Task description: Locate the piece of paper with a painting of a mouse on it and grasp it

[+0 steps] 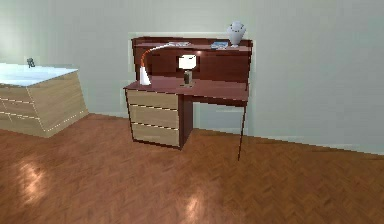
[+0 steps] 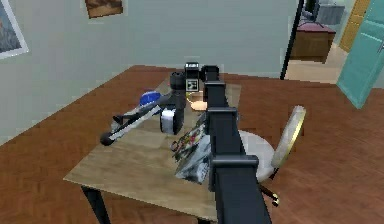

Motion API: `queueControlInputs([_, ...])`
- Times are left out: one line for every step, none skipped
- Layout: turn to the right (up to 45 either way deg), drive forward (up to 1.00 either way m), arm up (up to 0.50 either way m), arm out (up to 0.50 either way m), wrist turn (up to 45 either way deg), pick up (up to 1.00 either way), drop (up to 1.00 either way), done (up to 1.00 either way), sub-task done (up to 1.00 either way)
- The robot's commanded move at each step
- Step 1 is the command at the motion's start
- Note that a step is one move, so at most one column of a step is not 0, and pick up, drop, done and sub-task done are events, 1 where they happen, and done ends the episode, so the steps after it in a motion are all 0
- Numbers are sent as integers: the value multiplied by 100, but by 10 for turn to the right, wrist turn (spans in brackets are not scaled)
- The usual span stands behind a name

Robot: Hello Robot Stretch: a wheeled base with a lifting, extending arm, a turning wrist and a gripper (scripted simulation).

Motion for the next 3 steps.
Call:
queueControlInputs([0, 0, 0, 0, 450, 0, 0, 0, 0])
queueControlInputs([0, 0, 0, 0, 450, 0, 0, 0, 0])
queueControlInputs([0, 0, -30, 0, 0, 0, 0, 0, 0])
